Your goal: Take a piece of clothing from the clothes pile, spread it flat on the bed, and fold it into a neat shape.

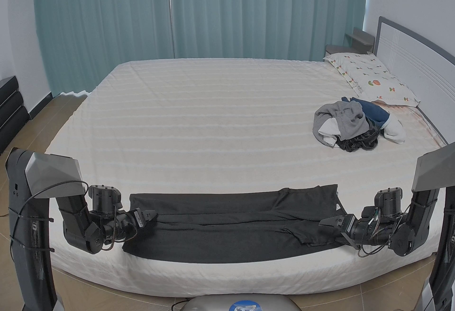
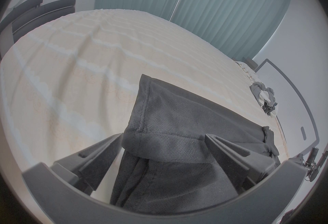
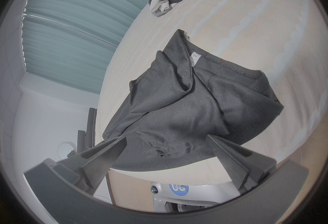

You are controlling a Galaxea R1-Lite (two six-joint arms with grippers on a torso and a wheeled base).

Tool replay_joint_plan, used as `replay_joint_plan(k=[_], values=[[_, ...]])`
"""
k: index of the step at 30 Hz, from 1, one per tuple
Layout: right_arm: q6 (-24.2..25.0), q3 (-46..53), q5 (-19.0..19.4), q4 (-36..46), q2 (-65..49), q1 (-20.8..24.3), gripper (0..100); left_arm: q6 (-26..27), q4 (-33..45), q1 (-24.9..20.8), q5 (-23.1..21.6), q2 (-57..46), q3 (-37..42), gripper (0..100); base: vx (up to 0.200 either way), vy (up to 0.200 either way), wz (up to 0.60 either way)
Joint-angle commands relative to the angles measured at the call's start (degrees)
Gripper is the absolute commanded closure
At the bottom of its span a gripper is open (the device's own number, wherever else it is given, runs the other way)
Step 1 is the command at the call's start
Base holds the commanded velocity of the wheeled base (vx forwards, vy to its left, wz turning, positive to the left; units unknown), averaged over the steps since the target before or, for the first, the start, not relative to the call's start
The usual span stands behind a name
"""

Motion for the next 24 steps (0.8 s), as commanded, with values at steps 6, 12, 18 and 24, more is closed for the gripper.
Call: replay_joint_plan(k=[6, 12, 18, 24], values=[[-0.15, -0.01, 0.04, -0.05, 0.08, 0.03, 0, -0.49, 0.14, -0.17, -0.62, 0.90, -0.18, 0, 0.000, 0.000, 0.00], [-0.15, -0.01, 0.04, -0.05, 0.08, 0.03, 0, -0.31, 0.05, -0.26, -0.89, 0.90, -0.09, 100, 0.000, 0.000, 0.00], [-0.15, -0.01, 0.04, -0.05, 0.08, 0.03, 0, -0.75, -0.48, 0.36, -0.89, 0.29, 0.00, 100, 0.000, 0.000, 0.00], [-0.15, 0.08, 0.04, -0.05, 0.08, 0.03, 0, -1.02, -0.65, 1.94, -0.89, -1.21, 0.00, 100, 0.000, 0.000, 0.00]])
